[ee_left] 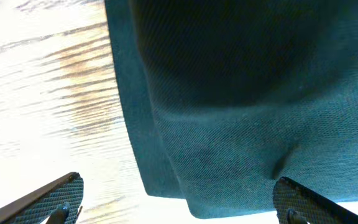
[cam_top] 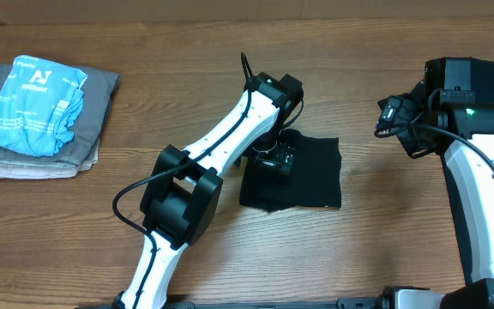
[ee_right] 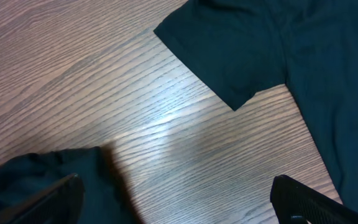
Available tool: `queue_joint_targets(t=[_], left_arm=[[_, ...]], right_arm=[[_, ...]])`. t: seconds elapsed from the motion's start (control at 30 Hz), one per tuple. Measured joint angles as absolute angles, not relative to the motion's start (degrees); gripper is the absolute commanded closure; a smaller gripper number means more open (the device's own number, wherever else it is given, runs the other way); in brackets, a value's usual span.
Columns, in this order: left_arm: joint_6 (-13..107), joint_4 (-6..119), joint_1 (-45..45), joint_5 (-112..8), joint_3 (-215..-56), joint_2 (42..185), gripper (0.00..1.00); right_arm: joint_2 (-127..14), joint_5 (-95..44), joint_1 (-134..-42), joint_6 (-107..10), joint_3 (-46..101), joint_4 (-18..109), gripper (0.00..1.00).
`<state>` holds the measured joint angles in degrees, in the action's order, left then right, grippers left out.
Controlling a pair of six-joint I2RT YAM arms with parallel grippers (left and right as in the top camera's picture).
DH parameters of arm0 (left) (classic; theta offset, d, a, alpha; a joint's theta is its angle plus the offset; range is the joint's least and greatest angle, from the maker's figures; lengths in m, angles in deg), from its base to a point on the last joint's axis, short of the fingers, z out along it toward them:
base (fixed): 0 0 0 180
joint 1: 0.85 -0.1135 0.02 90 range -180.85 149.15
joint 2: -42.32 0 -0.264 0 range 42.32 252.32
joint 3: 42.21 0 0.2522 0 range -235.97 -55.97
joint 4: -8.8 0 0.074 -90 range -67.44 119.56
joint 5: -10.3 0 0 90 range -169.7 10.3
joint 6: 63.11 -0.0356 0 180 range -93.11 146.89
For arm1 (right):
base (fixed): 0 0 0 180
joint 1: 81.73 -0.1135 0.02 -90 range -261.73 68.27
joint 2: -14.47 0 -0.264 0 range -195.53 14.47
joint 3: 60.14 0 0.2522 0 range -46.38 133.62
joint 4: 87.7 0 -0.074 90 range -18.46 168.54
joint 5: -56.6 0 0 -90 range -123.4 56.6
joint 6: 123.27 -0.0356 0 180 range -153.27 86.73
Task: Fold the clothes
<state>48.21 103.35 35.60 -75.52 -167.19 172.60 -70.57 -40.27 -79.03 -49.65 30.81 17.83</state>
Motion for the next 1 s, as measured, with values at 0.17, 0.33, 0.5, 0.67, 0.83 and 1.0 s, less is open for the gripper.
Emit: queue_joint_targets(t=[0.17, 0.33, 0.5, 0.67, 0.83, 1.0], left_arm=[[49.5, 103.6, 37.3, -76.4, -167.2, 172.6, 0.0], [50.6, 104.6, 39.3, -78.3, -167.1, 171.9, 0.0], [51.0, 107.0, 40.3, -80.3, -166.5, 166.4, 0.0], [51.5, 106.5, 41.2, -82.4, -164.4, 155.5, 0.0], [53.4, 101.0, 41.2, -83.0, -158.5, 148.5, 0.0], [55.4, 88.8, 41.1, -83.1, -146.8, 149.2, 0.0]], right_arm=[[-70.6, -40.3, -79.1, -49.7, 30.8, 17.8, 0.0], [-70.6, -40.3, -79.0, -49.7, 30.8, 17.8, 0.0], [-70.6, -40.3, -79.1, -49.7, 30.8, 17.9, 0.0], [-70.6, -40.3, -79.1, -49.7, 30.8, 17.9, 0.0], [-70.6, -40.3, -79.1, -49.7, 30.8, 17.8, 0.0], [-70.6, -40.3, -79.1, -49.7, 30.8, 17.8, 0.0]])
